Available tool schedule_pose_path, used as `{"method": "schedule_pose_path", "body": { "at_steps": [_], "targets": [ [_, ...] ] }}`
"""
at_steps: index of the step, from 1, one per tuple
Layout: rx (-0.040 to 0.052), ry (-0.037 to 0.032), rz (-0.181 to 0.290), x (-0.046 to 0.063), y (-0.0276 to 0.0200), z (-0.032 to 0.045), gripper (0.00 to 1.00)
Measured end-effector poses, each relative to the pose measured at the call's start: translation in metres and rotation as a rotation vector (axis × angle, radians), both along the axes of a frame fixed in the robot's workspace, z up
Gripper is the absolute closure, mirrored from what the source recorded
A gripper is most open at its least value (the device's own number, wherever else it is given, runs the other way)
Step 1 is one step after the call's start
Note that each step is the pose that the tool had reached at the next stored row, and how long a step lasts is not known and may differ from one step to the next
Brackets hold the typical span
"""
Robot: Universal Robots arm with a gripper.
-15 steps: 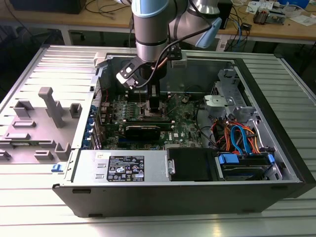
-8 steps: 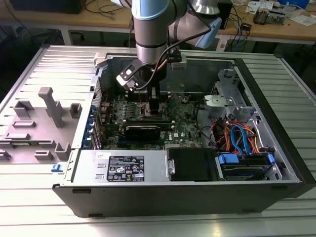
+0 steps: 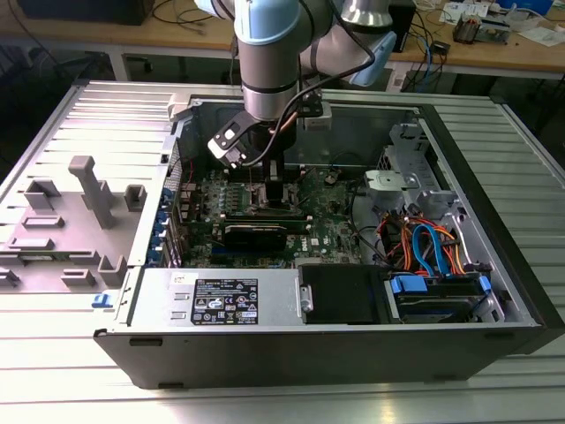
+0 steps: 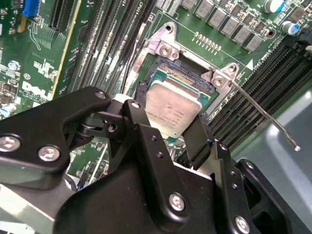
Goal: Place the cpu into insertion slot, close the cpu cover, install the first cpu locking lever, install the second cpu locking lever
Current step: 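Place the cpu into insertion slot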
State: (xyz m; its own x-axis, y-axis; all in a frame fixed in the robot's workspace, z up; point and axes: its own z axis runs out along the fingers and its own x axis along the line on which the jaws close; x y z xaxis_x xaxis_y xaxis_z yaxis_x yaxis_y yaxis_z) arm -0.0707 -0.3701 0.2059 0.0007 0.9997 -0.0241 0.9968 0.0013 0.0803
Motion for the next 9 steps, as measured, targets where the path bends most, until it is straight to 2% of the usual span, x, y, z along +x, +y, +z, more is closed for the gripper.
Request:
{"method": "schedule_pose_path", "body": {
  "at_steps": [9],
  "targets": [
    [0.001, -0.0002, 0.001, -0.002, 0.0, -0.0051, 0.45]
  ]
}}
